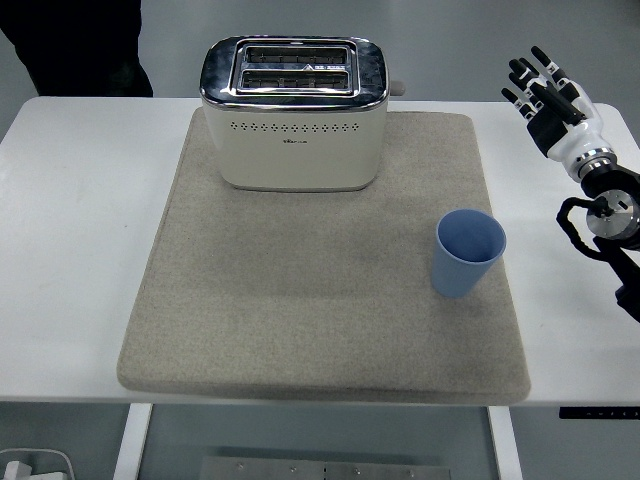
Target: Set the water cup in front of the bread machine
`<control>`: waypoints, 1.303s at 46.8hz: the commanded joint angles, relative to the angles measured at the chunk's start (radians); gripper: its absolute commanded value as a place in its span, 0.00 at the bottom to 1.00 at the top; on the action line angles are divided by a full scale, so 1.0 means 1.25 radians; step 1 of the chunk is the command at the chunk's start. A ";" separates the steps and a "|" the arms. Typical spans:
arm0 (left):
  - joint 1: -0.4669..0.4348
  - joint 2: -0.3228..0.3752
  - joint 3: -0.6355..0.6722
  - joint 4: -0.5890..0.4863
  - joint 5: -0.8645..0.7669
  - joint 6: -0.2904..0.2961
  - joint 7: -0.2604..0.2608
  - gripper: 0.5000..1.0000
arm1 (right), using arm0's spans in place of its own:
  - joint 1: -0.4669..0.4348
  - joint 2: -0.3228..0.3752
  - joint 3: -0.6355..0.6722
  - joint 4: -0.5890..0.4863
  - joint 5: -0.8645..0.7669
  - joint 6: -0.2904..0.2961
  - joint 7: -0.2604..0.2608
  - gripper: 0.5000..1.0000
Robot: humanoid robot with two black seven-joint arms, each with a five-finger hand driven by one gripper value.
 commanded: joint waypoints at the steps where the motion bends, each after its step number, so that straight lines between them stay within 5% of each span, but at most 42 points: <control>1: 0.000 0.000 -0.001 0.000 0.000 -0.002 -0.001 1.00 | 0.000 0.000 0.000 -0.002 0.000 0.001 0.003 0.86; 50: -0.004 0.000 0.000 0.011 -0.002 0.003 -0.001 1.00 | -0.013 -0.010 -0.002 0.002 -0.034 0.004 0.007 0.86; 61: -0.004 0.000 0.000 0.011 -0.002 0.003 -0.001 1.00 | -0.038 -0.048 -0.001 0.013 -0.033 0.025 0.008 0.86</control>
